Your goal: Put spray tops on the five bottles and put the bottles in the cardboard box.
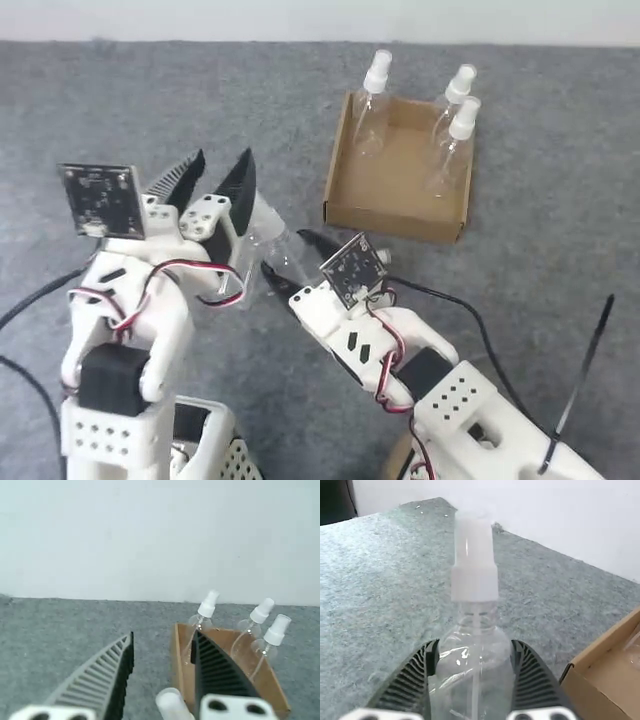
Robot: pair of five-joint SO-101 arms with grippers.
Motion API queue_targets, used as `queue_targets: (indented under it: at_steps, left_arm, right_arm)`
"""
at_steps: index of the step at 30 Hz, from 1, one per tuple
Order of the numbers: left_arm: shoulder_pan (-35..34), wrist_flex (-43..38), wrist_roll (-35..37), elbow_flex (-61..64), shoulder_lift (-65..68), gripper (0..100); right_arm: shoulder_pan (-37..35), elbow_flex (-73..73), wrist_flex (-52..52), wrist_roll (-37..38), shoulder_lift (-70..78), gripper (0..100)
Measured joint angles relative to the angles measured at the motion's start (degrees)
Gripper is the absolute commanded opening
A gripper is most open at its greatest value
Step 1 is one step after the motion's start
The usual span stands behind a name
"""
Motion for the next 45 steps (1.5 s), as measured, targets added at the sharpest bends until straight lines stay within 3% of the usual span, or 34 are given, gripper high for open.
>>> queue_targets:
  at_steps: [6, 11, 16, 24, 28, 35, 45]
  left_arm:
    - [-4.66, 0.0, -2.37, -0.26, 0.0, 9]
    - [-5.45, 0.0, -4.75, 4.04, -0.18, 8]
    - [-2.81, -2.11, -6.24, 11.08, 0.0, 8]
    - [3.08, -2.2, -6.59, 11.6, 0.0, 8]
    - [2.64, -1.41, -6.59, 11.52, 0.0, 8]
    - [-1.67, -1.14, -6.59, 1.58, 0.18, 8]
    - [3.08, 3.78, -6.59, -9.05, 19.34, 14]
  right_arm:
    - [0.09, 0.0, 0.0, 0.0, 0.0, 0.6]
    - [0.09, 0.0, 0.0, 0.0, 0.0, 0.6]
    - [0.09, 0.0, 0.0, 0.0, 0.0, 0.6]
    - [0.09, 0.0, 0.0, 0.0, 0.0, 0.6]
    - [0.18, 0.0, 0.0, 0.0, 0.0, 0.6]
    - [0.09, 0.0, 0.0, 0.0, 0.0, 0.6]
    - [0.09, 0.0, 0.0, 0.0, 0.0, 0.6]
